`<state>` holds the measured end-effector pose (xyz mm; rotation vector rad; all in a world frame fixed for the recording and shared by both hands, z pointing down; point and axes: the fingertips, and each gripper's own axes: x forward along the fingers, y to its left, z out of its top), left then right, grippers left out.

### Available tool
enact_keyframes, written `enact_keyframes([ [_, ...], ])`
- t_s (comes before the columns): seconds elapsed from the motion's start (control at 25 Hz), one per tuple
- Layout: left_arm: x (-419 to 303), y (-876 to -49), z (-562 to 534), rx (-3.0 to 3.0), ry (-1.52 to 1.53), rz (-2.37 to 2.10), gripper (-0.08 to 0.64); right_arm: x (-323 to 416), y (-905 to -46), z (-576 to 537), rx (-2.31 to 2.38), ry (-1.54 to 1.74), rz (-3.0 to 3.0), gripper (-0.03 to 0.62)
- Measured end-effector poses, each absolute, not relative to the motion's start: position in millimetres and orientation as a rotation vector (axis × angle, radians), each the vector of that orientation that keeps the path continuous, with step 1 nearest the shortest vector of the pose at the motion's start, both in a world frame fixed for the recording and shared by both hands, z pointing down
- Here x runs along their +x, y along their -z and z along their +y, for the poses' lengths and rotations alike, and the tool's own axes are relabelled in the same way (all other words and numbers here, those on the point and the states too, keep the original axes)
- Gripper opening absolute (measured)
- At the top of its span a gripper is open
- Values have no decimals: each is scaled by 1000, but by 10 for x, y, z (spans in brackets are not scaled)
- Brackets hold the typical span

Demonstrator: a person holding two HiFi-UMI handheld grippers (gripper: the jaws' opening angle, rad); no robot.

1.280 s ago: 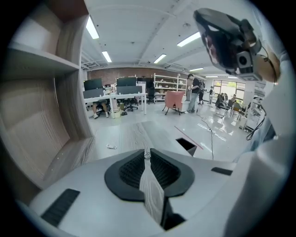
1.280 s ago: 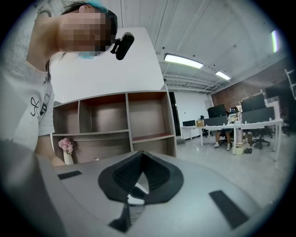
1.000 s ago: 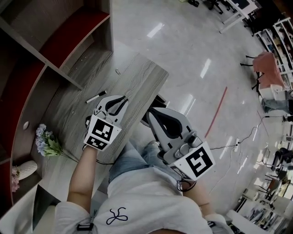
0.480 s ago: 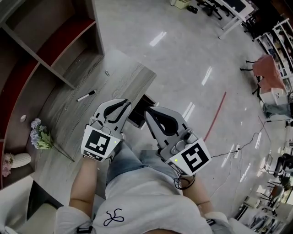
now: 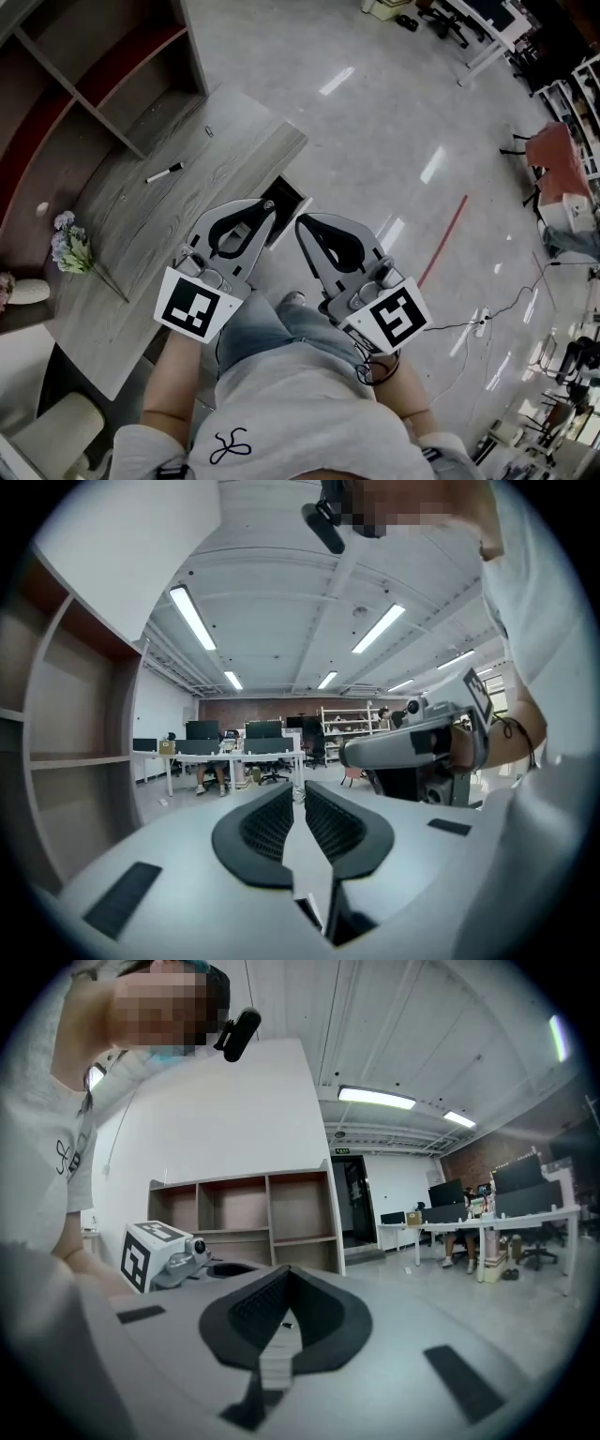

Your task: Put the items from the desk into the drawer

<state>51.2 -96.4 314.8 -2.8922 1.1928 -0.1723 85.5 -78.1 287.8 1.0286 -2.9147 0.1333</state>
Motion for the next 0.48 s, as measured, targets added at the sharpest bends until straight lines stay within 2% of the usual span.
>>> enact_keyframes([
  [0.48,802,-3359,-582,-2771,203,1456,46,1310,-3125,-594,861,-145,-2963,8],
])
